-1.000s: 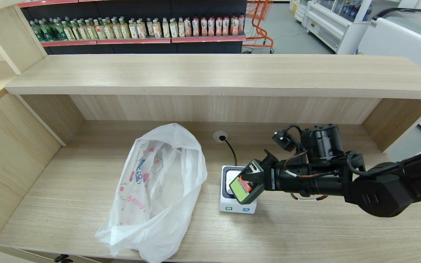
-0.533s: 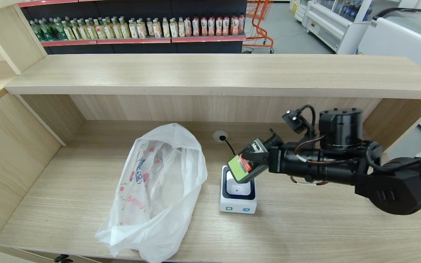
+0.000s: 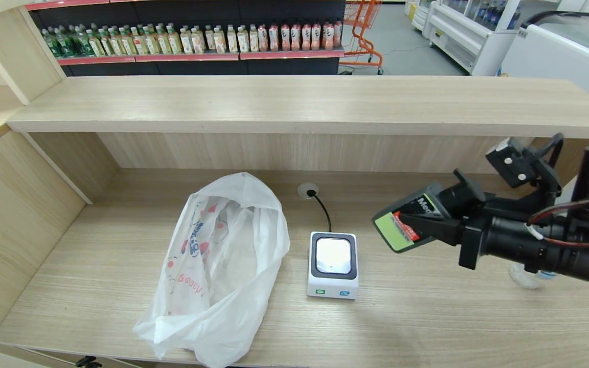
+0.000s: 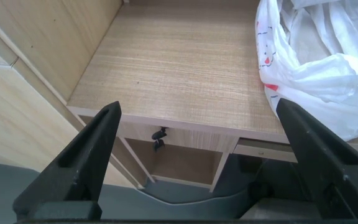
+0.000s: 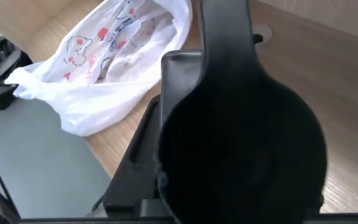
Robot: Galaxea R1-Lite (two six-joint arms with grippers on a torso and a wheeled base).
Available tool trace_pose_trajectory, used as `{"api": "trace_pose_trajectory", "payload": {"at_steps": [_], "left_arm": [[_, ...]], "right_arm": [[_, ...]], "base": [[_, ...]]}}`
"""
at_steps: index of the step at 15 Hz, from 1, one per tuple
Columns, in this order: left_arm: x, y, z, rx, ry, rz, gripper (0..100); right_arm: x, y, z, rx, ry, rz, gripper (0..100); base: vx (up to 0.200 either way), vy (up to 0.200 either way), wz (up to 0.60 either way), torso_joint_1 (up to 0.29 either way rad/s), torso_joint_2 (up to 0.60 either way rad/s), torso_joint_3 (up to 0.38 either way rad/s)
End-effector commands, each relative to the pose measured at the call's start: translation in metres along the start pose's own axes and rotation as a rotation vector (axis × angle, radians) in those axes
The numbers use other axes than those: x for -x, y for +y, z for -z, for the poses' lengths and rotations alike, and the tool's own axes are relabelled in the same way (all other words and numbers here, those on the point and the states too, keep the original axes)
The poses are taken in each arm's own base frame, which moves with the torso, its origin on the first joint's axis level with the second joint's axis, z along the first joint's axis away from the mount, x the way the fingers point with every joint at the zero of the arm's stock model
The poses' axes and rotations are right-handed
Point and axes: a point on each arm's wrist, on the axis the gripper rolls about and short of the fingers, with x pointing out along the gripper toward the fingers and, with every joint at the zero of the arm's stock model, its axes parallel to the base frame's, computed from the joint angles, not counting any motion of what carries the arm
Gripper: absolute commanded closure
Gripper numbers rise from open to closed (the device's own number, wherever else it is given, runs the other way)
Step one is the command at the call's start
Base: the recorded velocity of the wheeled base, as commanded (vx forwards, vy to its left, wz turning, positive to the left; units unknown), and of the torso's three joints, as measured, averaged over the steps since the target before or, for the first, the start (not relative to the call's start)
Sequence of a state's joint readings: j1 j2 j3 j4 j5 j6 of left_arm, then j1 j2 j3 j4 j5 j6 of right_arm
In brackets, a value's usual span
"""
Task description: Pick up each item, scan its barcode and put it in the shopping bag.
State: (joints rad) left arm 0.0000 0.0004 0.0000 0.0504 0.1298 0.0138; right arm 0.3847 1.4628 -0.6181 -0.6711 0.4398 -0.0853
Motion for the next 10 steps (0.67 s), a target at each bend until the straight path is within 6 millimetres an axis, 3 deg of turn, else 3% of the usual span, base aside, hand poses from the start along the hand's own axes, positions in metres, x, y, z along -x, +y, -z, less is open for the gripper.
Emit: {"api": "trace_pose_trajectory", "payload": {"at_steps": [1,3,8,10], "left_arm": [[0.000,0.000,0.000,0.000,0.000,-0.001,0],[0.000,0.000,0.000,0.002,0.000,-0.001,0],[0.000,0.000,0.000,0.002,0.000,-0.001,0],[0.000,0.000,0.000,0.000,0.000,-0.001,0]], "right_arm": [[0.022,0.009,-0.003,0.016,-0.033,0.010,100],[0.027,0.011,-0.003,0.003,-0.040,0.011,100],[0.033,0.014,-0.006,-0.140,-0.035,0.007,100],[0.038,0.016,-0.007,-0.299,-0.011,0.006,100]], "base": [[0.000,0.000,0.00,0.000,0.00,0.000],[0.000,0.000,0.00,0.000,0.00,0.000],[-0.200,0.000,0.00,0.003,0.00,0.003],[0.000,0.000,0.00,0.000,0.00,0.000]]}}
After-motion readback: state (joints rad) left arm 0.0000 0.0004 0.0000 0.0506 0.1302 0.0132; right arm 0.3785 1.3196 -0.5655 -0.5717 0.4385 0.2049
